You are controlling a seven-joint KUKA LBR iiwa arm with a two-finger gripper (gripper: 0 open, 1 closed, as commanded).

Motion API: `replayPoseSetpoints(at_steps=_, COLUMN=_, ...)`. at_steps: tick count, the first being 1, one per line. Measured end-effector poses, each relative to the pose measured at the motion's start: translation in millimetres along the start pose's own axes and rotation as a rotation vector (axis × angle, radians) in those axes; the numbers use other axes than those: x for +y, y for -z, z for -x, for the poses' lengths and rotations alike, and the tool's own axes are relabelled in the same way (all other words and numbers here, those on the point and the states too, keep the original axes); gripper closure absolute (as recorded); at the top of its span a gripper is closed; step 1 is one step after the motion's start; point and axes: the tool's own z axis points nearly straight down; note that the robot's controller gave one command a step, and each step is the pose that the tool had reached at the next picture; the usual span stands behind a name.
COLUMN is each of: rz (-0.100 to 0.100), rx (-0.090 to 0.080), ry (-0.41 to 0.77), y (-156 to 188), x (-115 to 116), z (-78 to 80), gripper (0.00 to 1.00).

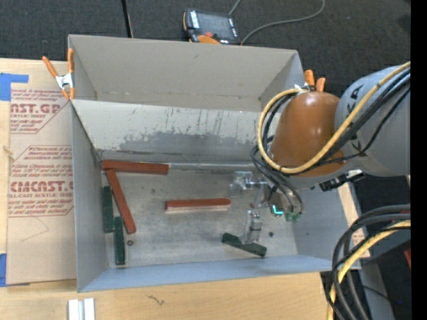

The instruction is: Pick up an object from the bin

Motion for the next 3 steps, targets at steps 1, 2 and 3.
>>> replayPoseSetpoints(at_steps=1, rz=0.001, rx=-0.007, ry=-0.075, y=-82, x=13, z=5.6, gripper=0.00)
replayPoseSetpoints(at_steps=2, rz=-0.002, rx=-0.007, ry=-0.105, y=-79, x=-36, z=4.3, gripper=0.00)
replayPoseSetpoints(at_steps=3, rz=-0.001, rx=-0.005, ry=-0.102, y=-79, x=-33, z=4.2, gripper=1.00)
